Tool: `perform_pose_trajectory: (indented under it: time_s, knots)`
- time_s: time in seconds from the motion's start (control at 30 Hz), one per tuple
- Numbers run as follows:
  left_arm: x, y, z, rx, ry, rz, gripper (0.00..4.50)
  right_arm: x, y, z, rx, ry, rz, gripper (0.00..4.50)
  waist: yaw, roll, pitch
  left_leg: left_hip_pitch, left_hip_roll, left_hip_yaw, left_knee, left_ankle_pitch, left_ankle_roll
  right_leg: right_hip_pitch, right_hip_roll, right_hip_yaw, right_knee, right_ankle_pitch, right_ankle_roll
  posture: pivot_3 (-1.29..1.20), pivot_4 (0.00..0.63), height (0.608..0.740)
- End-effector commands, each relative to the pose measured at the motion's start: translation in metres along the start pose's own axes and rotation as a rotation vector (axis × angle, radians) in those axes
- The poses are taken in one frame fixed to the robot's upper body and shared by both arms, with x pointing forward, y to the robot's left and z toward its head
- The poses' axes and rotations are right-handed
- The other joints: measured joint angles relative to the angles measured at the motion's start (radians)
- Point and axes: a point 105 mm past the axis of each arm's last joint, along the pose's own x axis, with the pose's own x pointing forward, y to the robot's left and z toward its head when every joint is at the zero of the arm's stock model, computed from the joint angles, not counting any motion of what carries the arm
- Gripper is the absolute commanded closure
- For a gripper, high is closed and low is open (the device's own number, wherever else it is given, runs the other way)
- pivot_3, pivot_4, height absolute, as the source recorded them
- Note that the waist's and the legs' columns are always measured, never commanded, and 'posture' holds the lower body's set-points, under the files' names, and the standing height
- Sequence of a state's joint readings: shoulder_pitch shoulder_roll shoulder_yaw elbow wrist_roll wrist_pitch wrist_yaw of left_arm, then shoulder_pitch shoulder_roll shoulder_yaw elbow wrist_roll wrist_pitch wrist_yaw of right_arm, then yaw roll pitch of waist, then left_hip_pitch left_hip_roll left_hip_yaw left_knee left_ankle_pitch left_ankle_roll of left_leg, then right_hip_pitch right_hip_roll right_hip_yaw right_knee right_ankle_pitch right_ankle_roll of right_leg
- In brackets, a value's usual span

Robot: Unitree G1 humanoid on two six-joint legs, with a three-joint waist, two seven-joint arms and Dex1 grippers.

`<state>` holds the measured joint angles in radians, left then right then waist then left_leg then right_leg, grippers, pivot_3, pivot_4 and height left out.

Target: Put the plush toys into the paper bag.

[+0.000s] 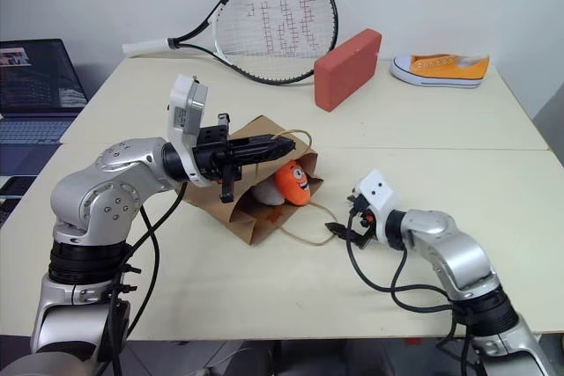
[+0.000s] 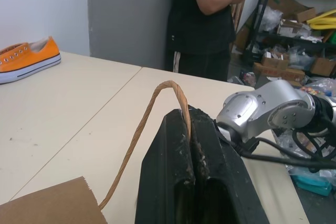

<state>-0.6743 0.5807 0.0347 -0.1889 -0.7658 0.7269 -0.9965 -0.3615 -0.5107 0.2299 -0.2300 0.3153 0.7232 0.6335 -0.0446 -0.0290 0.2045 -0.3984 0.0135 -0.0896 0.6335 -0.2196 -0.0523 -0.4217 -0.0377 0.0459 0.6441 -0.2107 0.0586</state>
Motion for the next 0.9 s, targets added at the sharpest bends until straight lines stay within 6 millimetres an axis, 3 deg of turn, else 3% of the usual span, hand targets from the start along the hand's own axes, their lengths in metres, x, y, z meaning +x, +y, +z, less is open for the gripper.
perform_pose_trajectory:
  time_s: [0.03, 0.13, 0.47, 0.5, 0.9]
  knots:
    - [-0.001, -0.001, 0.014, 0.062, -0.03, -0.005, 4.5, 0.009, 0.004, 0.0, -0.067, -0.008, 0.001, 0.03, 0.0, 0.0, 0.0, 0.0, 0.0, 0.0, 0.0, 0.0, 0.0, 0.0, 0.0, 0.0, 0.0, 0.0, 0.0, 0.0, 0.15, 0.74]
    - [-0.001, -0.001, 0.014, 0.065, -0.03, -0.003, 4.5, 0.017, 0.007, -0.003, -0.089, -0.005, 0.009, 0.64, -0.001, 0.0, 0.0, 0.0, 0.0, 0.0, 0.0, 0.0, 0.0, 0.0, 0.0, 0.0, 0.0, 0.0, 0.0, 0.0, 0.15, 0.74]
    - [-0.004, 0.001, 0.015, 0.077, -0.025, 0.012, 4.5, 0.02, 0.01, 0.011, -0.104, -0.048, 0.026, 4.28, -0.006, 0.0, 0.0, 0.0, 0.0, 0.0, 0.0, 0.0, 0.0, 0.0, 0.0, 0.0, 0.0, 0.0, 0.0, 0.0, 0.15, 0.74]
    - [-0.005, 0.002, 0.015, 0.081, -0.025, 0.016, 4.5, 0.019, 0.009, 0.014, -0.096, -0.056, 0.027, 4.48, -0.006, 0.0, 0.0, 0.0, 0.0, 0.0, 0.0, 0.0, 0.0, 0.0, 0.0, 0.0, 0.0, 0.0, 0.0, 0.0, 0.15, 0.74]
    - [-0.016, 0.019, 0.044, 0.152, -0.083, 0.073, 4.5, -0.051, -0.005, 0.088, 0.137, -0.23, 0.087, 4.48, -0.002, 0.0, 0.0, 0.0, 0.0, -0.001, 0.0, 0.0, 0.0, 0.0, 0.0, -0.001, 0.001, 0.0, 0.0, 0.0, 0.15, 0.74]
